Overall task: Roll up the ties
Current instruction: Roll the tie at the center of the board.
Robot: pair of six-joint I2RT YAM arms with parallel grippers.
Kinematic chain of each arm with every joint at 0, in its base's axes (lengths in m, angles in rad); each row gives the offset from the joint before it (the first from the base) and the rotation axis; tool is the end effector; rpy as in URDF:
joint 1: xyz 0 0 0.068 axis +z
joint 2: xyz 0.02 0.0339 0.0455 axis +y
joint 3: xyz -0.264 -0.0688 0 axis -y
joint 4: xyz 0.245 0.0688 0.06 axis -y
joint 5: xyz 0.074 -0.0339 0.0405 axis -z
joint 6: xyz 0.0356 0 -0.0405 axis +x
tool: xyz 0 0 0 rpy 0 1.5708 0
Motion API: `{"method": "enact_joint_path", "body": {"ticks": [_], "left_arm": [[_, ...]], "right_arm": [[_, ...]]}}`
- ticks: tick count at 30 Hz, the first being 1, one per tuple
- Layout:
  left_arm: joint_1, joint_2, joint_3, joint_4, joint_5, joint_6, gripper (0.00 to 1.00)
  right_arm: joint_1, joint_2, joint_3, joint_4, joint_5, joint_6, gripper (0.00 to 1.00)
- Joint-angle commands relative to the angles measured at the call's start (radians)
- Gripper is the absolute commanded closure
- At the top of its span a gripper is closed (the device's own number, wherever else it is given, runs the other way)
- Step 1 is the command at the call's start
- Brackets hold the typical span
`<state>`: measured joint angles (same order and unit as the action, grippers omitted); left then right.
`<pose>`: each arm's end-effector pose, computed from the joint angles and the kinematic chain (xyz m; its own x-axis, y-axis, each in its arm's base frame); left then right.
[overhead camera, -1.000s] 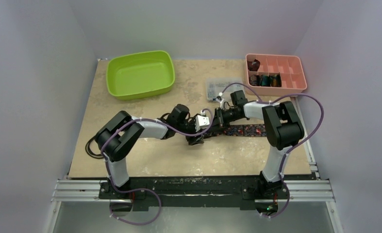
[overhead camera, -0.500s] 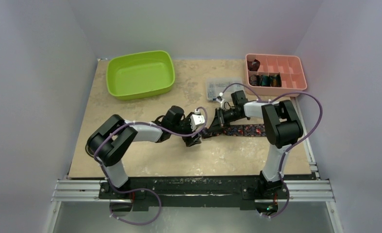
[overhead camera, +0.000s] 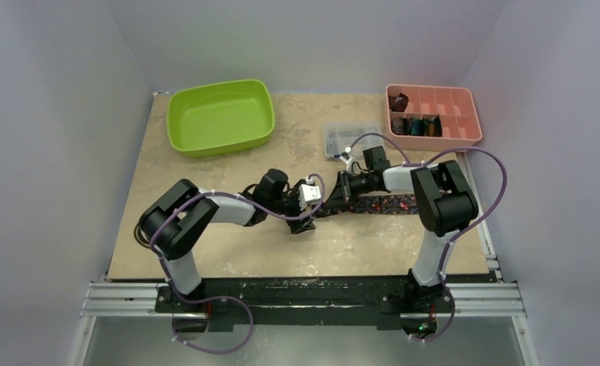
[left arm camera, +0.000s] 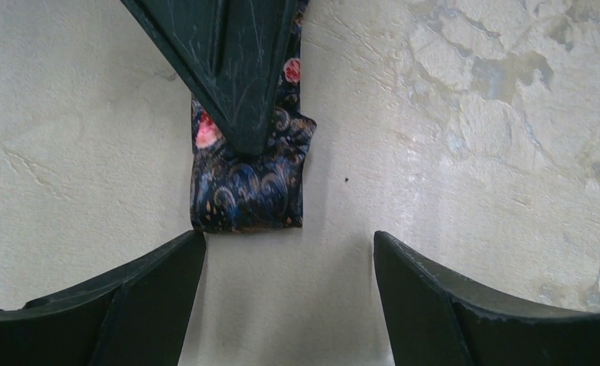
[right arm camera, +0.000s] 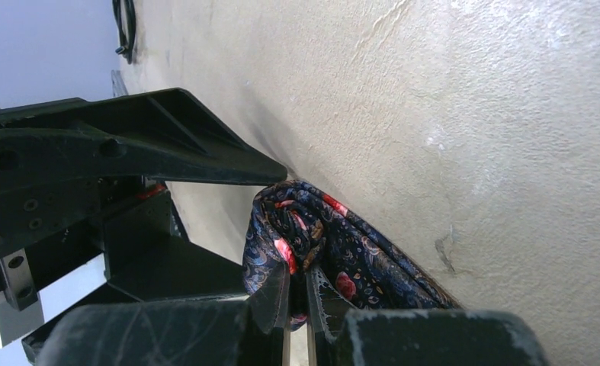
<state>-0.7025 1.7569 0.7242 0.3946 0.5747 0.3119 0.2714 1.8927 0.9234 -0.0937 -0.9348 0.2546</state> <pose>0.2389 -0.2276 0.1314 -0.1640 0.4763 -0.8638 0.9728 0.2231 -0.0617 0.3179 0.1182 0.1128 -0.9497 -0.1090 -0.2935 -0.3068 0.5113 0.8028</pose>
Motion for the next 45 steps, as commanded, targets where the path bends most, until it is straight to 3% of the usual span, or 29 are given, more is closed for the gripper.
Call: {"method": "enact_joint_path", "body": {"ticks": [1,13,21,24,27,30,33,36,45], "left_arm": [[0.004,0.042,0.106,0.004,0.052,0.013,0.21],[0.006,0.115,0.113,0.076,0.025,0.049,0.18],[0.015,0.116,0.126,-0.051,0.048,0.146,0.45],[0.027,0.112,0.128,-0.073,0.056,0.151,0.61],[0.036,0.111,0.13,-0.092,0.069,0.173,0.76],[0.048,0.112,0.13,-0.104,0.091,0.189,0.87],[0.049,0.111,0.135,-0.124,0.102,0.205,0.9],[0.049,0.109,0.141,-0.14,0.1,0.211,0.9],[0.048,0.105,0.148,-0.164,0.086,0.207,0.88]], "right_arm": [[0.012,0.029,-0.01,0.05,0.074,0.01,1.0],[0.044,0.026,-0.014,0.104,0.065,0.015,1.0],[0.053,0.028,-0.007,0.114,0.059,0.036,1.0],[0.06,0.021,0.005,0.098,0.056,0.034,1.0],[0.061,0.007,0.029,0.046,0.051,0.022,0.94],[0.056,-0.014,0.07,-0.04,0.026,-0.004,0.77],[0.037,-0.069,0.101,-0.11,0.011,-0.011,0.68],[0.018,-0.114,0.101,-0.133,0.007,0.008,0.65],[0.009,-0.028,0.088,-0.146,0.172,-0.029,0.76]]}}
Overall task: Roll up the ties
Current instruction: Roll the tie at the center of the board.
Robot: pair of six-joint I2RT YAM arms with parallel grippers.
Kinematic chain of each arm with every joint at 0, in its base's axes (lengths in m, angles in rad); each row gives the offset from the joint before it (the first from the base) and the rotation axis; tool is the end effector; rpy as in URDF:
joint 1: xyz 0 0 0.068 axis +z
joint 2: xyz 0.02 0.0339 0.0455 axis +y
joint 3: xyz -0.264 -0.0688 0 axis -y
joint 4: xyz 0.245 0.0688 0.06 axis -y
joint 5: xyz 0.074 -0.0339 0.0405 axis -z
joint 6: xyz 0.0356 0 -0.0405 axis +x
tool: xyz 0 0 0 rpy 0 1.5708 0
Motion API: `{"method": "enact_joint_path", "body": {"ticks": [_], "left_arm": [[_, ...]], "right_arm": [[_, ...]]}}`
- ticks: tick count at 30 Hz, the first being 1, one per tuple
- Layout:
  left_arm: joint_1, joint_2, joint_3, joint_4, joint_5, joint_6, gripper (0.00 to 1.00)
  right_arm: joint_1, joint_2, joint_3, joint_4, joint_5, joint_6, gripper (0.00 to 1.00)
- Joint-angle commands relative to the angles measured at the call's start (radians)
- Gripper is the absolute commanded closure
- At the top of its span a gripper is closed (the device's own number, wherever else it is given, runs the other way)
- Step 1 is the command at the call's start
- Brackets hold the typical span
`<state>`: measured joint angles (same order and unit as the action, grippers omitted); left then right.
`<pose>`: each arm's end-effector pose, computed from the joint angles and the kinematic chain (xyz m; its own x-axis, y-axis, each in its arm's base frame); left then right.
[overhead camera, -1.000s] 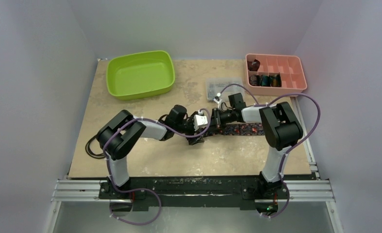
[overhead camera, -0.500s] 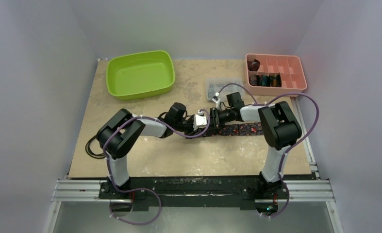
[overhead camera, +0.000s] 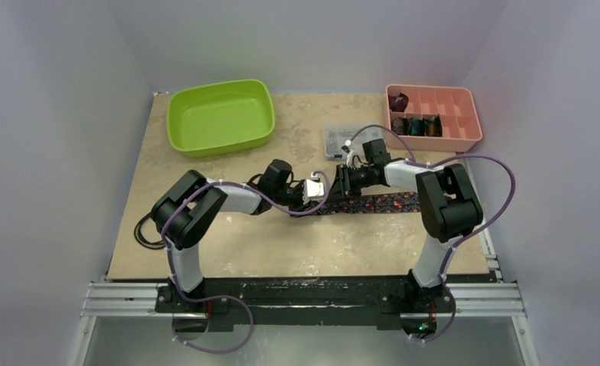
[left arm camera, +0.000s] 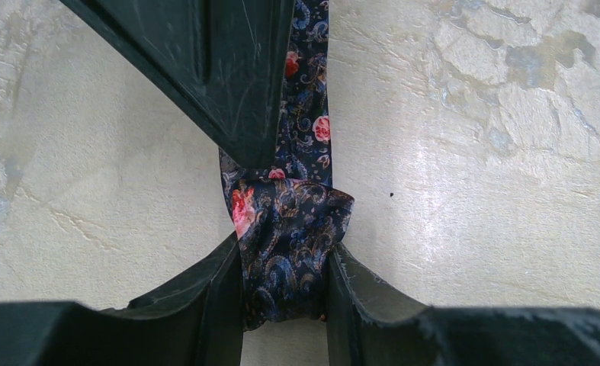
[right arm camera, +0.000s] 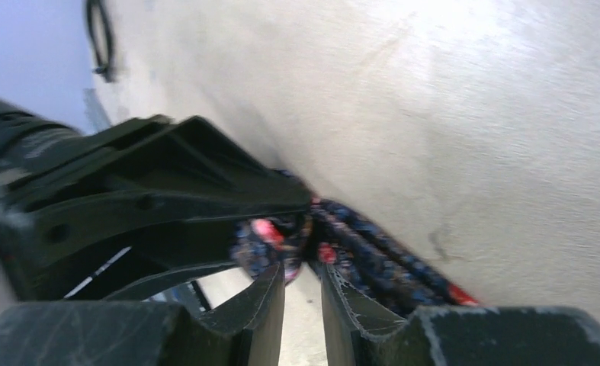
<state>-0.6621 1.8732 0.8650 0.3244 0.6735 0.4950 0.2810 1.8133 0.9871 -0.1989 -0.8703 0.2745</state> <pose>0.2695 -0.2382 0.1260 -0.0290 0.4934 -0.8693 0.9951 0.0964 0.0215 0.3228 0.1215 0.1474 -0.9423 -0.0901 -0.3224 -0.3164 0.5545 0.7697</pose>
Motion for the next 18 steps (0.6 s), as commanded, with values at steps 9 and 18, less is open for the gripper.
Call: {"method": "enact_joint_path", "body": {"ticks": [9,18], "left_arm": [[0.021,-0.095,0.008,-0.054,-0.009,-0.11,0.82],[0.017,-0.069,0.081,-0.232,-0.088,-0.075,0.75]], "right_arm": [[0.0,0.138,0.029,-0.109,0.241,-0.151,0.82],[0.0,0.136,0.029,-0.106,0.253,-0.164,0.83]]}}
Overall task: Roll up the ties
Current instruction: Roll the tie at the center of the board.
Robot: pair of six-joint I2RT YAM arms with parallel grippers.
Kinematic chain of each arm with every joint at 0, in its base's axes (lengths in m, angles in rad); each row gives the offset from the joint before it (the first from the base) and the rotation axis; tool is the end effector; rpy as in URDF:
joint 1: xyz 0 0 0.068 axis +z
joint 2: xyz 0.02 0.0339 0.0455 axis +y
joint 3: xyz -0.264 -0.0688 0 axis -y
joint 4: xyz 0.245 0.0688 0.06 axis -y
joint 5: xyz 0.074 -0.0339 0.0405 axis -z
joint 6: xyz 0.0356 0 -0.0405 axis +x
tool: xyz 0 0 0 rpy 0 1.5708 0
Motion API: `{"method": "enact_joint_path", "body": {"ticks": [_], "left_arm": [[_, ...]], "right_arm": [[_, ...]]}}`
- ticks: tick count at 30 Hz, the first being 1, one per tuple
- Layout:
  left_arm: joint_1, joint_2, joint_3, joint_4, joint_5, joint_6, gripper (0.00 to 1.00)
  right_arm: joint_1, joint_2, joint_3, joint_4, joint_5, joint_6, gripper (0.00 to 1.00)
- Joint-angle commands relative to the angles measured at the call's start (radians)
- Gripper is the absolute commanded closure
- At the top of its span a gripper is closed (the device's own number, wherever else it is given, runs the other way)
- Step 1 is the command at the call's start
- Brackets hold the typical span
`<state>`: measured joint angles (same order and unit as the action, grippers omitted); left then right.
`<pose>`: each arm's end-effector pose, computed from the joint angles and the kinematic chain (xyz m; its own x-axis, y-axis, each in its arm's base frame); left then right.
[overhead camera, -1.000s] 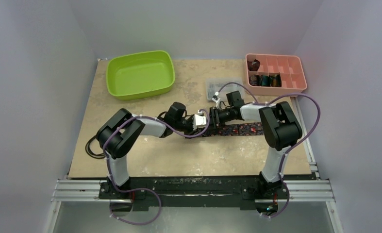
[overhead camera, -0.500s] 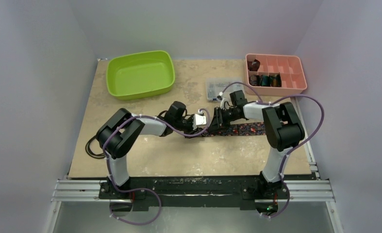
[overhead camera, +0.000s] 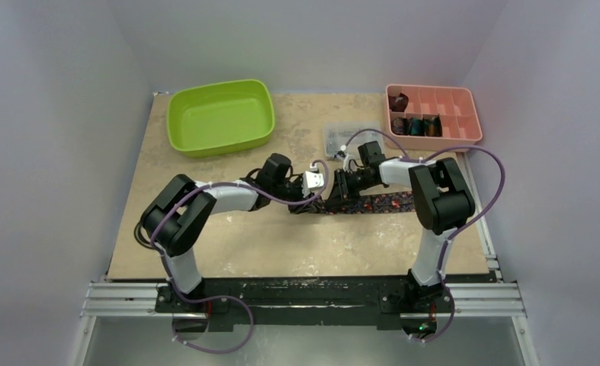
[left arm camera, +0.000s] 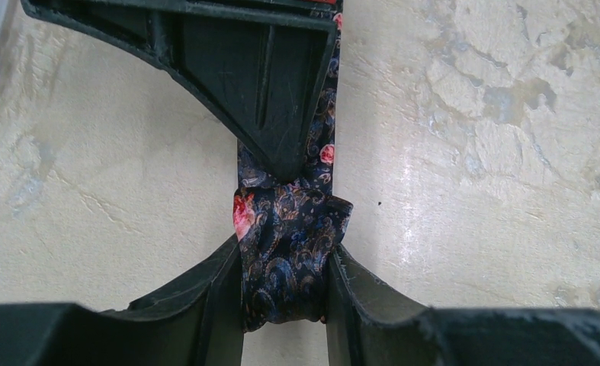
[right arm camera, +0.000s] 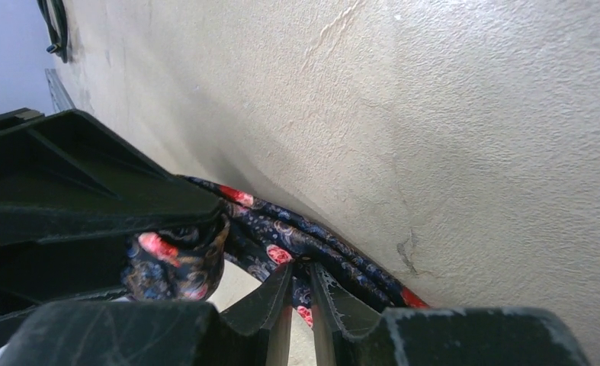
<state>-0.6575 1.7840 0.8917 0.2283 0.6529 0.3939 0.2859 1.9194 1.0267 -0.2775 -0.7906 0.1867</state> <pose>0.2693 -0.2352 0.1554 -0.1188 0.4769 -0.8709 0.9852 0.1660 -0.0435 0.3279 0.1228 0.1173 -0.9543 -0.1444 -0.2617 -0.2923 0.6345 0.7155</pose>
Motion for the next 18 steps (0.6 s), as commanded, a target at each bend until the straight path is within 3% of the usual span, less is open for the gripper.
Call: {"method": "enact_joint_path", "body": {"ticks": [1,10,18], "left_arm": [[0.012,0.039,0.07,-0.167,-0.095,0.035,0.75],[-0.004,0.07,0.09,-0.266,-0.17,0.103,0.75],[-0.051,0.078,0.121,-0.323,-0.238,0.122,0.71]], "right_arm": [[-0.005,0.023,-0.011,-0.022,0.161,-0.069,0.83],[-0.006,-0.073,-0.031,-0.002,-0.009,-0.036,0.76],[0.043,-0.129,-0.037,0.086,-0.145,0.104,0.53]]}}
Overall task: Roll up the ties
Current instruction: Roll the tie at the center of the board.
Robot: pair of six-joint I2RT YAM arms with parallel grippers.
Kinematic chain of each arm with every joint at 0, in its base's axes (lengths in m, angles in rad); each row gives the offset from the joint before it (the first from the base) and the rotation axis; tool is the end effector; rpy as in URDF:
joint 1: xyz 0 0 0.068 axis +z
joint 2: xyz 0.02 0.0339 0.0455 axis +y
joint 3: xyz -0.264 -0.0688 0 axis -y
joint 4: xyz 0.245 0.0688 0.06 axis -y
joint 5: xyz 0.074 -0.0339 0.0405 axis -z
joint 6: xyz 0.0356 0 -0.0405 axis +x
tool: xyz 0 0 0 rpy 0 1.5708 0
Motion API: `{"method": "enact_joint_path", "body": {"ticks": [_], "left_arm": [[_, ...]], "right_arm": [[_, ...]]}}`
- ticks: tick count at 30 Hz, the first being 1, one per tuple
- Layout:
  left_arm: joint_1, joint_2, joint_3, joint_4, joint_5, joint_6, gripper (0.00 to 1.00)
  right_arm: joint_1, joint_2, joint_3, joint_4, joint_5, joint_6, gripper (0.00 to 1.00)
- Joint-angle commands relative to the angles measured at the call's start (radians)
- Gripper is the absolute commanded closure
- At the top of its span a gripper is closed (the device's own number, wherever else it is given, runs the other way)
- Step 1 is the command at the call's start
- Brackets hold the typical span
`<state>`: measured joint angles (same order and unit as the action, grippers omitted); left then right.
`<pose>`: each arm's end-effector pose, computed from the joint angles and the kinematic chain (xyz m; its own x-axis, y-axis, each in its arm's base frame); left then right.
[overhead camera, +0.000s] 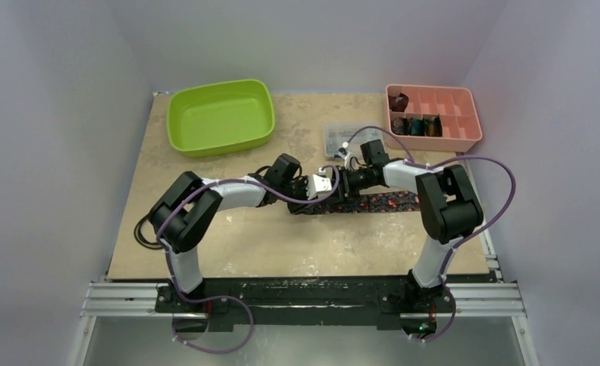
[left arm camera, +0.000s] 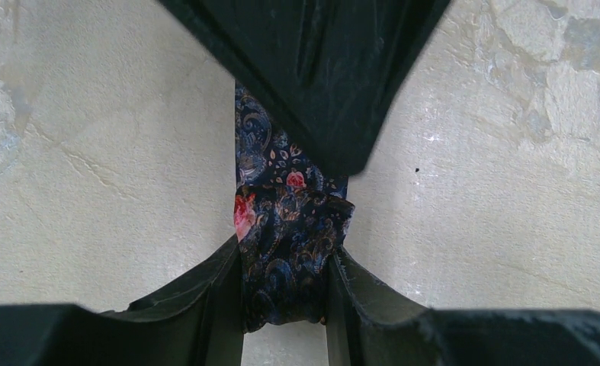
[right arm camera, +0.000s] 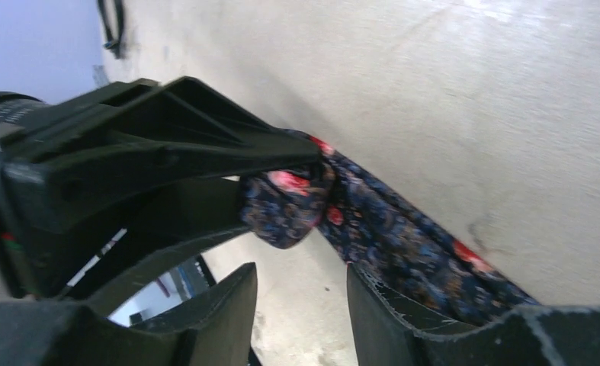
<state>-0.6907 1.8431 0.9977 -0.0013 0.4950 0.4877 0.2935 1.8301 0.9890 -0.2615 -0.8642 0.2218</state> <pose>0.2730 -0.2476 0.1454 -0.1337 0.6455 -0.7520 0.9801 0.1985 -0.0039 0.3172 0.1242 0.1394 -0.9469 -0.1370 -0.2909 -0.3158 0.5662 0.7614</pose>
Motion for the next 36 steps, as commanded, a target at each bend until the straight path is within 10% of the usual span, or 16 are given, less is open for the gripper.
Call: {"method": "enact_joint_path", "body": {"ticks": [1,14,19,25,30,36], "left_arm": [[-0.021,0.019,0.015,-0.095,-0.08,0.027,0.71],[-0.033,0.02,0.018,-0.101,-0.093,0.018,0.69],[-0.033,0.019,0.02,-0.108,-0.09,0.03,0.69],[-0.033,0.021,0.024,-0.112,-0.091,0.026,0.68],[-0.031,0.021,0.03,-0.118,-0.091,0.012,0.66],[0.038,-0.06,-0.064,0.041,0.047,-0.08,0.44]], "right_arm": [[0.044,-0.036,0.0,0.088,-0.072,0.086,0.52],[0.065,0.083,0.039,0.208,-0.012,0.189,0.37],[0.07,0.063,0.028,0.255,-0.031,0.224,0.6],[0.096,0.056,0.048,0.237,-0.073,0.224,0.6],[0.095,0.075,0.061,0.19,-0.056,0.169,1.0],[0.058,0.138,0.05,0.107,0.024,0.053,1.0]]}}
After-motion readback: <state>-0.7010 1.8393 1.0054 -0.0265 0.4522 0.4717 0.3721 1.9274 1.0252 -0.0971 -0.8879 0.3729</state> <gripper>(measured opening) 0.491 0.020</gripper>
